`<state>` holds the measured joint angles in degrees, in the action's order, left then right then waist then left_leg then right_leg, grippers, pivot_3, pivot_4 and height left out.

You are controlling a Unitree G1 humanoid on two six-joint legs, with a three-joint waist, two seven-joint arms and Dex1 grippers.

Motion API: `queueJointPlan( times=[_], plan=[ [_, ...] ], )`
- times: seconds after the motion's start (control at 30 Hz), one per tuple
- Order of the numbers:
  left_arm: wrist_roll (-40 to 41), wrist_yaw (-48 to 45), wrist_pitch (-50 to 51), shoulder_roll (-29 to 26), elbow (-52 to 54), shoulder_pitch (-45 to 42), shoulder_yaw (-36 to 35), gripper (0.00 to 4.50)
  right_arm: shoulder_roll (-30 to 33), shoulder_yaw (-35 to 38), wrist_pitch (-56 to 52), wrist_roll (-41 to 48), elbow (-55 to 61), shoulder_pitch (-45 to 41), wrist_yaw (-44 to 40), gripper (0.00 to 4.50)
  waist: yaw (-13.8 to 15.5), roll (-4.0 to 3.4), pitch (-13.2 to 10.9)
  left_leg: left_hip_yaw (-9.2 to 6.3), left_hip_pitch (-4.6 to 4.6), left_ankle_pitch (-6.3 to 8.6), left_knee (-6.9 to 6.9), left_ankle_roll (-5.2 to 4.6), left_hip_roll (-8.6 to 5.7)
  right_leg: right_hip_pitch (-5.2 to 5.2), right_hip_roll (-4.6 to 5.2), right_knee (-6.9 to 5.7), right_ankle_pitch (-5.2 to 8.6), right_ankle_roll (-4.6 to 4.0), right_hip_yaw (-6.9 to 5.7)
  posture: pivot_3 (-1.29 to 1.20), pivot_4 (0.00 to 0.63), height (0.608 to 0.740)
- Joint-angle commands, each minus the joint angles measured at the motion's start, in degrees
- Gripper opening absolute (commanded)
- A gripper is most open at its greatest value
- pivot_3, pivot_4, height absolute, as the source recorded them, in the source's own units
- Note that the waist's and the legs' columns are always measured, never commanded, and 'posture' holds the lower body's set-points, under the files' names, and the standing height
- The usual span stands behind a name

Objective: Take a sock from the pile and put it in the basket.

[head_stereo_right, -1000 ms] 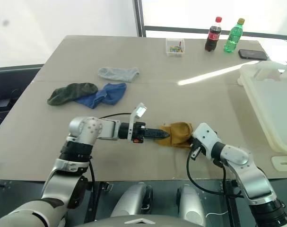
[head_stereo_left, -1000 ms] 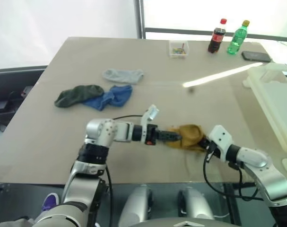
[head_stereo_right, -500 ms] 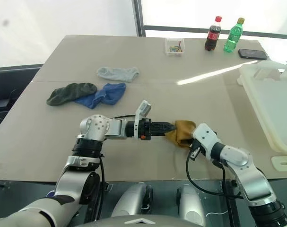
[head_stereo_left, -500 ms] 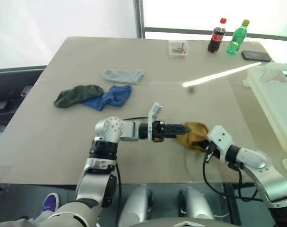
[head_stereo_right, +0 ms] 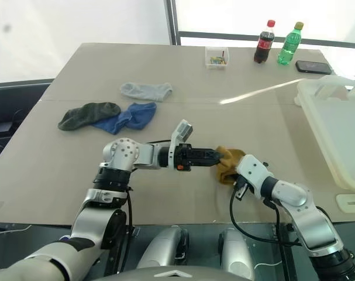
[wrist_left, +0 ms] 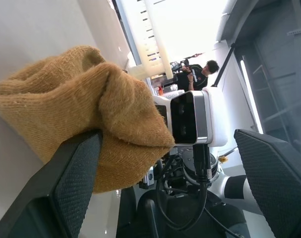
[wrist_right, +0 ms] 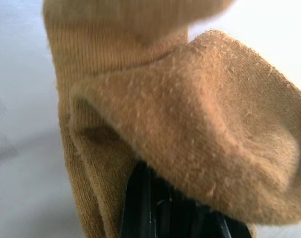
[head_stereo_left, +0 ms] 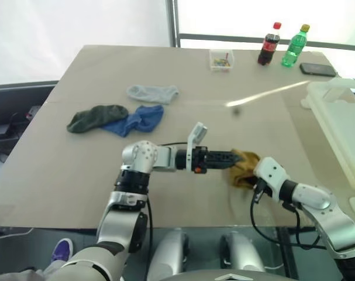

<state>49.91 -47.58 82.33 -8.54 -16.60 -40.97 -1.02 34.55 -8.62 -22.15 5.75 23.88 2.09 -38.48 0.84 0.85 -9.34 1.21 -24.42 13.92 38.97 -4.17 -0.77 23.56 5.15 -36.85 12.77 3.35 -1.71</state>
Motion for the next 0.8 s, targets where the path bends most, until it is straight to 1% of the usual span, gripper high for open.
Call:
queueJointPlan(
  times=[0.03,0.2,0.33,0.53,0.67,0.8],
  plan=[
    [1.13,-0.46,-0.55,2.23,-0.26,-1.05,-0.61,4.50,0.27,-2.46,-1.09,-0.28,0.85,1.83,-1.07,0.04,0.00,0.00,0.00,0.00,0.00,0.00,0.00,0.00,0.00,0.00,0.00,0.01,0.00,0.00,0.00,0.00,0.150,0.729],
    [1.88,-0.27,0.27,3.75,0.21,-0.93,-1.68,4.50,0.24,-3.33,-1.27,-1.06,1.67,2.24,-0.82,0.04,-0.05,0.00,0.00,-0.01,-0.01,0.00,0.00,0.00,0.02,0.01,-0.02,0.01,0.00,0.01,0.00,0.00,0.150,0.729],
    [0.94,1.43,-0.47,5.52,0.24,-0.63,-1.36,4.50,-0.08,-4.16,-1.07,-1.92,1.52,2.37,-0.53,0.04,-0.03,0.00,0.00,-0.01,-0.01,0.00,0.00,-0.01,0.01,0.00,-0.02,0.01,0.00,0.01,-0.02,0.00,0.150,0.729],
    [-4.28,6.21,-4.48,8.82,-2.06,0.58,1.57,4.50,-0.05,-4.43,-1.20,-3.34,1.71,1.90,-0.14,0.04,-0.07,0.01,0.01,-0.01,0.01,0.00,0.00,-0.01,0.02,-0.01,-0.04,0.02,0.00,0.01,-0.03,0.00,0.150,0.729],
    [-8.58,7.57,-8.59,8.85,-5.81,0.83,3.34,4.50,2.05,-3.04,-2.45,-4.72,4.22,1.87,0.02,0.04,0.05,0.01,0.09,0.00,0.02,0.01,0.00,-0.01,0.00,-0.03,-0.03,0.02,0.00,0.00,-0.06,0.00,0.150,0.729],
    [-9.46,7.25,-9.10,9.11,-6.43,1.61,3.97,4.50,3.39,-1.34,-4.36,-5.74,7.08,2.09,0.87,0.04,0.36,0.05,0.12,-0.01,-0.01,0.01,0.01,-0.03,-0.03,-0.03,0.01,0.06,0.00,0.01,-0.11,0.00,0.150,0.729]
  ],
)
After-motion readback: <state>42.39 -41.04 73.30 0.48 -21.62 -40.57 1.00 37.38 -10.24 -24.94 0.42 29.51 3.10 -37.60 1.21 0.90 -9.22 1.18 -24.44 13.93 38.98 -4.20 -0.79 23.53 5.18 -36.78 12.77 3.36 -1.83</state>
